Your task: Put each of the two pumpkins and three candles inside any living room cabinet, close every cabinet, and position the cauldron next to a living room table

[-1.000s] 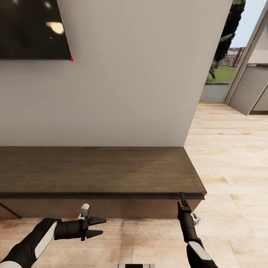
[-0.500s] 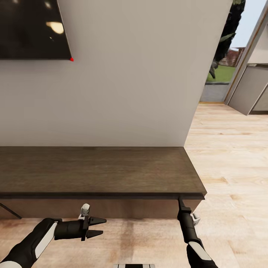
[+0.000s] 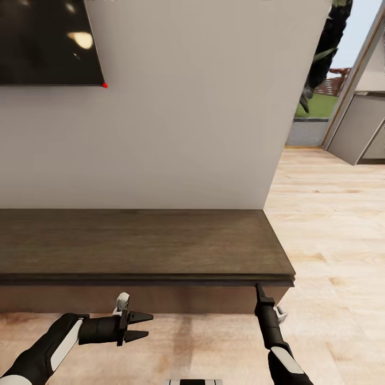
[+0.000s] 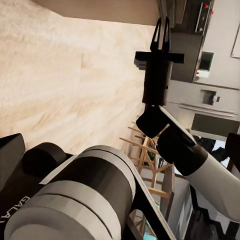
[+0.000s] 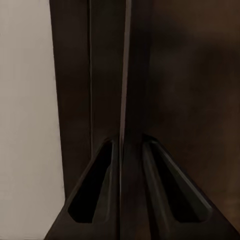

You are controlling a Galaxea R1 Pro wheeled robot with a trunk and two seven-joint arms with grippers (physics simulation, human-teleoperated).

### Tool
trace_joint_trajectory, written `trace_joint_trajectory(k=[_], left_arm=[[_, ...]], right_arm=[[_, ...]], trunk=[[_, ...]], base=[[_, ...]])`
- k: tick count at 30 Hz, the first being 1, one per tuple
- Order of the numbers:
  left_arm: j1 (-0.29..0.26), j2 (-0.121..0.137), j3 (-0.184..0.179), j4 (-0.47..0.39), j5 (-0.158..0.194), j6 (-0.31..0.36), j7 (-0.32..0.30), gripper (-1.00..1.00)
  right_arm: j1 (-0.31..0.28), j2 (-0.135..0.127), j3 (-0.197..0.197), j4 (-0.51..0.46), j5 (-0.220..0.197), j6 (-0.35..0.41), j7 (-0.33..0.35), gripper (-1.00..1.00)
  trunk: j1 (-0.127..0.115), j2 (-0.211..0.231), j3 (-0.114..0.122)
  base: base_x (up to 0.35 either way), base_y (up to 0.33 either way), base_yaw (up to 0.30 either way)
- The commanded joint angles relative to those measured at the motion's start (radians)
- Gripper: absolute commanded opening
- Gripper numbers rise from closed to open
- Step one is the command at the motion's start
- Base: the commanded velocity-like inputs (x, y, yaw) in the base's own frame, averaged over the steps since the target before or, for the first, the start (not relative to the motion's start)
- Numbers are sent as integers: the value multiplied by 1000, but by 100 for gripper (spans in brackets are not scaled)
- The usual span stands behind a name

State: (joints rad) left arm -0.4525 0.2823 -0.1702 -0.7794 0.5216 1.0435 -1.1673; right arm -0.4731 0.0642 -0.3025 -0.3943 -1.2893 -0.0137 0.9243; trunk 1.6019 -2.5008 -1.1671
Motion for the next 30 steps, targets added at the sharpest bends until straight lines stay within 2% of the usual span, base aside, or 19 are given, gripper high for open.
trace_joint_trajectory(k=[1, 10, 30], left_arm=[[0, 0, 0, 0, 0, 0, 0, 100], [0, 0, 0, 0, 0, 0, 0, 100], [0, -2, 0, 0, 0, 0, 0, 100]], right_arm=[[0, 0, 6, -1, -2, 5, 5, -100], [0, 0, 6, -1, -2, 6, 5, -100], [0, 0, 6, -1, -2, 6, 2, -100]], trunk=[[0, 0, 0], [0, 0, 0], [0, 0, 0]], base=[[-37, 0, 0], [-149, 0, 0], [-226, 0, 0]])
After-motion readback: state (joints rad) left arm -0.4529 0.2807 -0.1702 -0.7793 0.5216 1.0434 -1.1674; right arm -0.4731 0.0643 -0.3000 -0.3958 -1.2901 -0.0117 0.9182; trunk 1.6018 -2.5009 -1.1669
